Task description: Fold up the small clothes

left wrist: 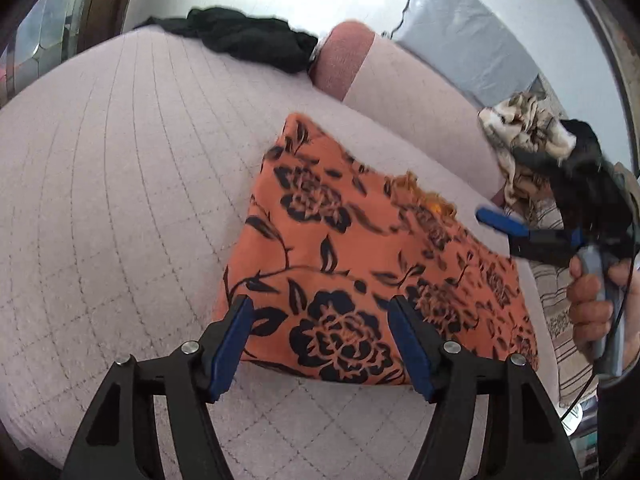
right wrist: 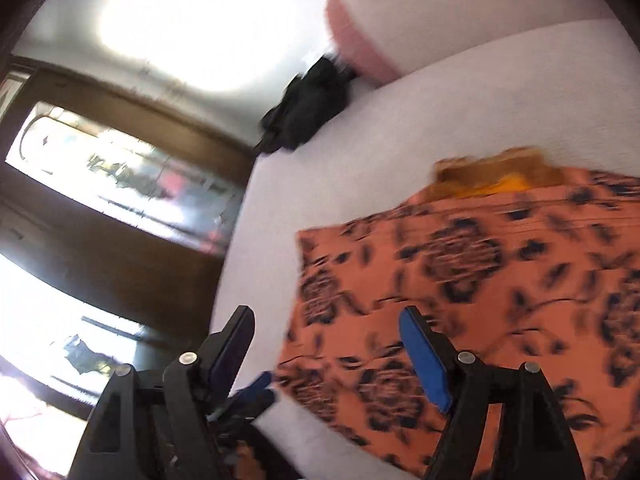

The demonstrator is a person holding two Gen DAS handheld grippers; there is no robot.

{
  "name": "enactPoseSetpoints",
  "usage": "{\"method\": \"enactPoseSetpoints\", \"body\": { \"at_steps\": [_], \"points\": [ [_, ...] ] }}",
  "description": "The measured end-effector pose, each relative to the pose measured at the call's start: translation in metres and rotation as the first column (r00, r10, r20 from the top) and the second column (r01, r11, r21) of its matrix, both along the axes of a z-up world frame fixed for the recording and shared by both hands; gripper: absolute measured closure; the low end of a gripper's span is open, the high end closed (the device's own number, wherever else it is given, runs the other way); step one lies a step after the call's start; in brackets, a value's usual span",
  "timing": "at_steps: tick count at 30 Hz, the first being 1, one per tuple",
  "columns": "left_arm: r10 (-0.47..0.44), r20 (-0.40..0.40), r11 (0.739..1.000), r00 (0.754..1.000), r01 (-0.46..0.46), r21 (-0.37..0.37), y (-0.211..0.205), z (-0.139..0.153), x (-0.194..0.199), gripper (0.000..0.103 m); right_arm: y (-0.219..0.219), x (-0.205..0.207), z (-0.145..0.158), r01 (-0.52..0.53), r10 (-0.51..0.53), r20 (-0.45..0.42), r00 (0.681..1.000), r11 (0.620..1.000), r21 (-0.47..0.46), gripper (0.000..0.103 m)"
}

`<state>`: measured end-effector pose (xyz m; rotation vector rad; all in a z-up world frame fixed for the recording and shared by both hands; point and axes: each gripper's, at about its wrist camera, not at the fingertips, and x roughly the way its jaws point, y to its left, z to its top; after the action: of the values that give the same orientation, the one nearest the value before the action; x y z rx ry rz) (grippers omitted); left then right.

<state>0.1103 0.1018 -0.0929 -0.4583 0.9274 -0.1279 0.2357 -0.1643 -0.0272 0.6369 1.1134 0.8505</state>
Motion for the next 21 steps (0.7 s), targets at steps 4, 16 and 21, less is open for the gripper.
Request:
{"method": "enactPoseSetpoints", "body": {
  "at_steps": [4, 16, 21],
  "points": [
    [-0.013, -0.003, 0.999, 1.0, 0.013, 0.035, -0.005, -0.006, -0.002, 0.033, 0.094, 0.035, -0.032, -0.157, 0.161, -0.119, 0.98, 0.987, 0.035, 0.025],
    [-0.026, -0.01, 0.999, 1.0, 0.027, 0.046, -0.007, -0.009, -0.002, 0.033, 0.14, 0.125, -0.091, 0.194, -0.175, -0.171, 0.97, 0.976, 0.103, 0.025],
    [-0.008, -0.004, 1.0, 1.0, 0.008, 0.03, -0.005, -0.008, -0.004, 0.033, 0.09, 0.074, -0.068, 0.141, -0.131, -0.104, 0.986, 0.985, 0.096, 0.025]
  ]
}}
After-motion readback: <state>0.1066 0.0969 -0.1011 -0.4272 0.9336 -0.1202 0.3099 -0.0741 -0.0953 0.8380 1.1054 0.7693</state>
